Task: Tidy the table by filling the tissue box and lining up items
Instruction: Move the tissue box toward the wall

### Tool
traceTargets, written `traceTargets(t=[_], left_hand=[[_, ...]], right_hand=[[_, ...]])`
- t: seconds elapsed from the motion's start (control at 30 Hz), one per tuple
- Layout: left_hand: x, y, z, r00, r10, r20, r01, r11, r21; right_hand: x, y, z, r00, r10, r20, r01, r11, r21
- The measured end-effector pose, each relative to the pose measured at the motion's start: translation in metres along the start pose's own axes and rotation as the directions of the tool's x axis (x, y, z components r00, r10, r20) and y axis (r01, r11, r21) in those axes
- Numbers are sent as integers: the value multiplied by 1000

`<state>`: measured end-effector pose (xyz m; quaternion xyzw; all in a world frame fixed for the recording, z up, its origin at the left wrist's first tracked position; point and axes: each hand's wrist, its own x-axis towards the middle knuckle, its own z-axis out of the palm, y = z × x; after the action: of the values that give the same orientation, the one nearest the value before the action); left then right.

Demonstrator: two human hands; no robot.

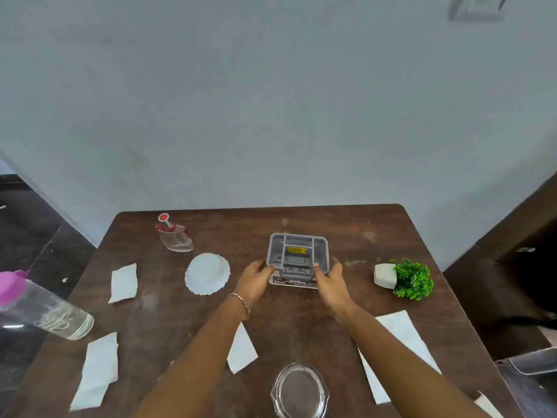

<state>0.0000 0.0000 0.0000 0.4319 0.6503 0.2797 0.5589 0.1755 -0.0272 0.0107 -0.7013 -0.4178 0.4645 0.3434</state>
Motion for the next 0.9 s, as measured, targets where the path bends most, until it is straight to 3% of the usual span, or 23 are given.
traceTargets(t=[0.1, 0.53, 0.9], left_hand=[[2, 0, 4, 1000, 4, -3, -4, 994, -111], [18, 9, -18, 987, 11, -161, -39, 984, -174], [20, 10, -26, 989, 8, -151, -37, 981, -192]], right_hand=[[8, -1, 4, 998, 32, -47, -33, 999, -22], [46, -36, 30, 999, -20, 29, 22, 997, -78], [50, -32, 41, 999, -16, 44, 20, 996, -91]])
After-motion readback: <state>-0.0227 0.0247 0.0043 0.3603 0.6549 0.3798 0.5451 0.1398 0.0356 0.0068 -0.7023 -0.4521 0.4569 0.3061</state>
